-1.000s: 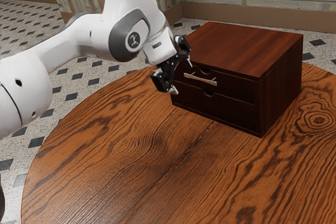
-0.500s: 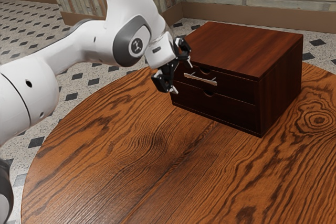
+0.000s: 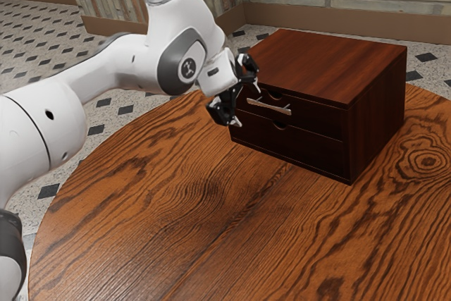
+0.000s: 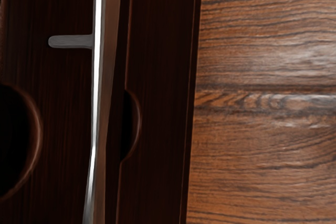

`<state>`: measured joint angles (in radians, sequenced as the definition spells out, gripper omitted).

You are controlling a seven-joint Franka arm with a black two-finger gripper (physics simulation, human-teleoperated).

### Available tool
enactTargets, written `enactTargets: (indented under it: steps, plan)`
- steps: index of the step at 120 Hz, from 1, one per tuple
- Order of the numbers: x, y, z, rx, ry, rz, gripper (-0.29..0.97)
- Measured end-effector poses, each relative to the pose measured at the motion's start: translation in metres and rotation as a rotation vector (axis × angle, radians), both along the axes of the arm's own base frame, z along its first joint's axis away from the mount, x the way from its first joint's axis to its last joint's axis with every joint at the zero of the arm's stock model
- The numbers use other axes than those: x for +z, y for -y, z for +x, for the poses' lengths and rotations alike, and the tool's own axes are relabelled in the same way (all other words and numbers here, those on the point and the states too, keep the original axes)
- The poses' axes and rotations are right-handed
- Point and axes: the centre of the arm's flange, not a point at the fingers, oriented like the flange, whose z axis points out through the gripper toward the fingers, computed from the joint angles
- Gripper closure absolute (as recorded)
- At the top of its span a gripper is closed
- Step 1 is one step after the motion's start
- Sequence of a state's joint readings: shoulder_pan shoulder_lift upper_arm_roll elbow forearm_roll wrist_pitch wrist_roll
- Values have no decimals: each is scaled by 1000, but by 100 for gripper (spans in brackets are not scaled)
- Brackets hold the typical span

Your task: Pull the drawer handle with one arm to open the drawer

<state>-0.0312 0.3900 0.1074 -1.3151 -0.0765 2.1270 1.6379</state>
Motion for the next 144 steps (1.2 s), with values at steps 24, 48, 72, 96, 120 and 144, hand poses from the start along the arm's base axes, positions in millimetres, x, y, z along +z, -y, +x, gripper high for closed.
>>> enactTargets:
  steps: [24, 48, 72, 96, 120, 144]
  plan:
    - [1, 1, 0, -6, 8, 3, 14]
    - [2, 7, 1, -19, 11, 2, 21]
    - [0, 9, 1, -24, 9, -3, 24]
    - [-4, 8, 3, -21, 5, -15, 27]
    - [-4, 9, 3, -22, 5, -18, 36]
    - [-3, 10, 3, -23, 7, -19, 47]
